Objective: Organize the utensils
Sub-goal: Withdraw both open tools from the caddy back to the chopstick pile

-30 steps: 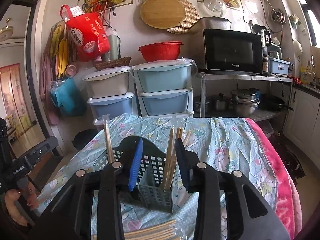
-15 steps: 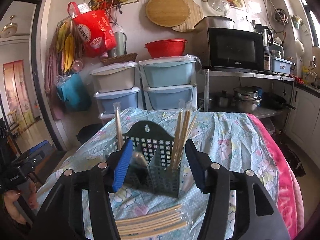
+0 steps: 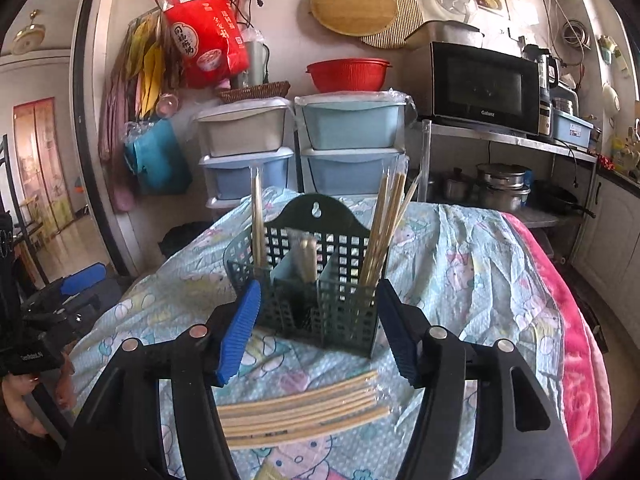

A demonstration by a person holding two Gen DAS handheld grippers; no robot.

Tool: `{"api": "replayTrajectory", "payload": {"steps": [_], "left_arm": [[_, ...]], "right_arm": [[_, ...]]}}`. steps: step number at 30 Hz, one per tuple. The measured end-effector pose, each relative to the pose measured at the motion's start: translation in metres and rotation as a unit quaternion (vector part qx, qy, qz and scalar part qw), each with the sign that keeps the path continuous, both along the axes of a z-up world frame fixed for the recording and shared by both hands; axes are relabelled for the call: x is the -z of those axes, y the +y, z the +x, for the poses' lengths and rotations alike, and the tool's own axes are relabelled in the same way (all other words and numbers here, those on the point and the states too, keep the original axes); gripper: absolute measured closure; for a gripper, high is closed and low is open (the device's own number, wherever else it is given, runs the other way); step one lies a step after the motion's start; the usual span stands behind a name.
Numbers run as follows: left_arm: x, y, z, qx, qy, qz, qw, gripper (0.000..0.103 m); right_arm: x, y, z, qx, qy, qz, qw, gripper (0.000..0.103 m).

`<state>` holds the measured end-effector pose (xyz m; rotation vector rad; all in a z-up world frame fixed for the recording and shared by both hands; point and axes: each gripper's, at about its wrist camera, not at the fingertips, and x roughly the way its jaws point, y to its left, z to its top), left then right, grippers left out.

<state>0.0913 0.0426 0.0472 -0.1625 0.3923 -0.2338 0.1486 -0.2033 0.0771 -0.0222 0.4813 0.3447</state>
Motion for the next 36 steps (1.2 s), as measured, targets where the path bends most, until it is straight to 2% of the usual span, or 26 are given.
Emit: {"api": "replayTrajectory", "payload": {"steps": [12,21,23,26,30,36], "left_arm": [[0.022,-0.009,-0.006,0.016,0.038,0.019,0.9990,0.011],[0.047,-0.017,-0.001,0.037,0.095,0.031,0.9943,0.011],[0.052,-0.018,0.000,0.040,0.108,0.030,0.9929,0.013],[0.060,-0.018,0.003,0.052,0.131,0.020,0.9898,0.021],[0.069,-0.022,0.005,0.060,0.150,0.029,0.9865,0.030],[0.075,-0.026,0.007,0.071,0.171,0.038,0.9820,0.036]], "right_arm": [[0.018,-0.002,-0.009,-0.001,0.020,-0.008,1.000,0.045],[0.038,-0.010,-0.011,0.005,0.052,-0.016,0.998,0.045],[0.045,-0.013,-0.012,0.008,0.061,-0.017,0.998,0.045],[0.054,-0.017,-0.012,0.014,0.074,-0.020,0.997,0.045],[0.067,-0.023,-0.011,0.022,0.092,-0.024,0.995,0.045],[0.080,-0.029,-0.010,0.029,0.110,-0.025,0.993,0.045]]}}
